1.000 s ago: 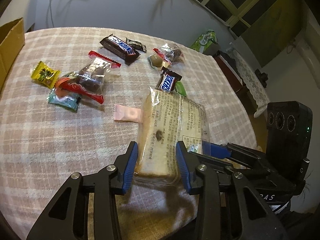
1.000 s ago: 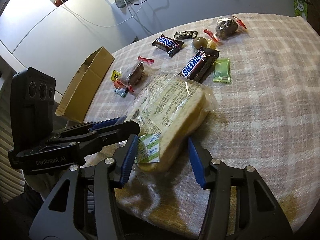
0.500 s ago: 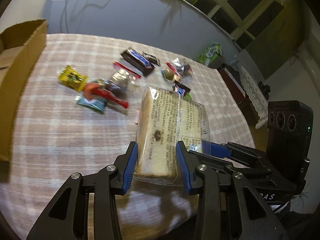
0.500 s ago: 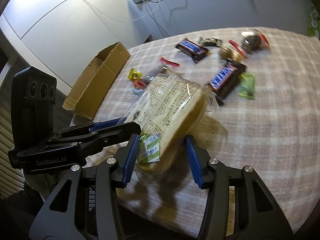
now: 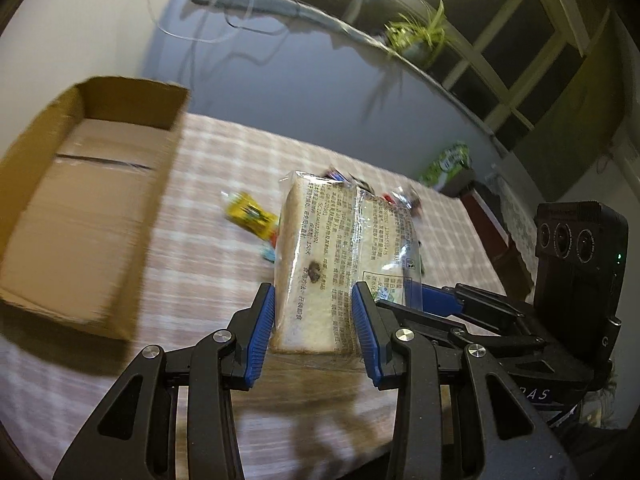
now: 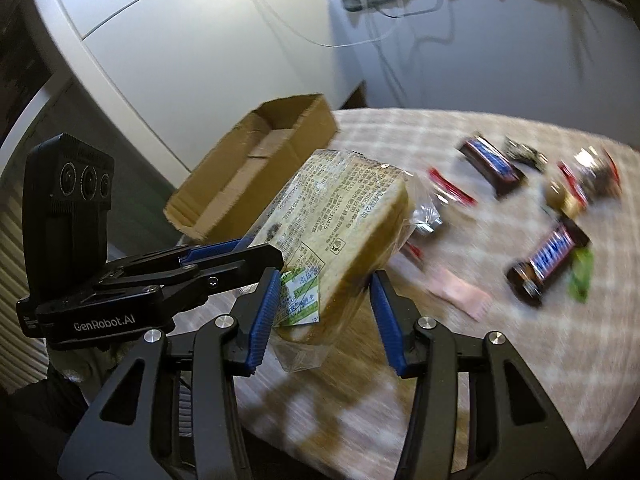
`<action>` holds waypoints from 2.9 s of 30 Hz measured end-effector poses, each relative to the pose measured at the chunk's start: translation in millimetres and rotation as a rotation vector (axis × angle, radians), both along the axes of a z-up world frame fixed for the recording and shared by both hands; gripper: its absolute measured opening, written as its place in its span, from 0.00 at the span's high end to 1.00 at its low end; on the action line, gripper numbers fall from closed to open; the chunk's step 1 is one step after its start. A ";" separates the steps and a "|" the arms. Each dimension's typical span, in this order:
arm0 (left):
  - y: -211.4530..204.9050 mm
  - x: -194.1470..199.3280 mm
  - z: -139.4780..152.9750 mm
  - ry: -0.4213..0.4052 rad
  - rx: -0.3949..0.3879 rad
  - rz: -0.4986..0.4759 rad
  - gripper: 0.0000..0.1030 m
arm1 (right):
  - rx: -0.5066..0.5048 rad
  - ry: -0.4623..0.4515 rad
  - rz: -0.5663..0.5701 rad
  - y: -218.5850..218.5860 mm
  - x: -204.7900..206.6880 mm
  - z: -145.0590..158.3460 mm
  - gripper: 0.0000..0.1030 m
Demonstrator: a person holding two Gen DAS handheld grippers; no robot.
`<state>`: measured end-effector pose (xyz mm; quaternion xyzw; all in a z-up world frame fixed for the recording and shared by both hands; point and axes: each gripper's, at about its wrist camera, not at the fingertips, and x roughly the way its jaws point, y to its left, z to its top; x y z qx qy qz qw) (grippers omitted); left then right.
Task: Organize snacks
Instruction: 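Carry the bread loaf with the left tool into the cardboard box and release, then grasp the bagged chocolate with the left tool while the right tool grasps a Snickers bar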
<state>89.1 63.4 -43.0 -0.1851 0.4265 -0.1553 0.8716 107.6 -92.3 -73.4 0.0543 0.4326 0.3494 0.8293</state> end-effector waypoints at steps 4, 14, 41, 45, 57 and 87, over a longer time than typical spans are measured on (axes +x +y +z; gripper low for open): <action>22.4 -2.4 5.3 -0.017 0.002 0.054 0.64 | -0.010 -0.037 0.052 28.6 4.1 8.9 0.52; 79.0 -2.4 15.0 -0.052 0.012 0.182 0.64 | 0.008 -0.078 0.168 94.0 21.2 25.1 0.53; 141.7 4.9 -7.2 -0.008 0.052 0.345 0.65 | -0.049 -0.092 0.273 184.8 52.6 4.7 0.49; 139.3 2.7 -4.3 -0.021 0.076 0.350 0.65 | -0.041 -0.109 0.263 180.5 50.5 8.3 0.36; 121.8 -13.9 0.3 -0.060 0.159 0.356 0.54 | -0.075 -0.193 0.203 146.8 35.9 23.3 0.23; -28.7 -0.2 -11.8 -0.078 0.199 0.047 0.47 | -0.137 -0.087 -0.294 -102.0 45.9 -8.7 0.27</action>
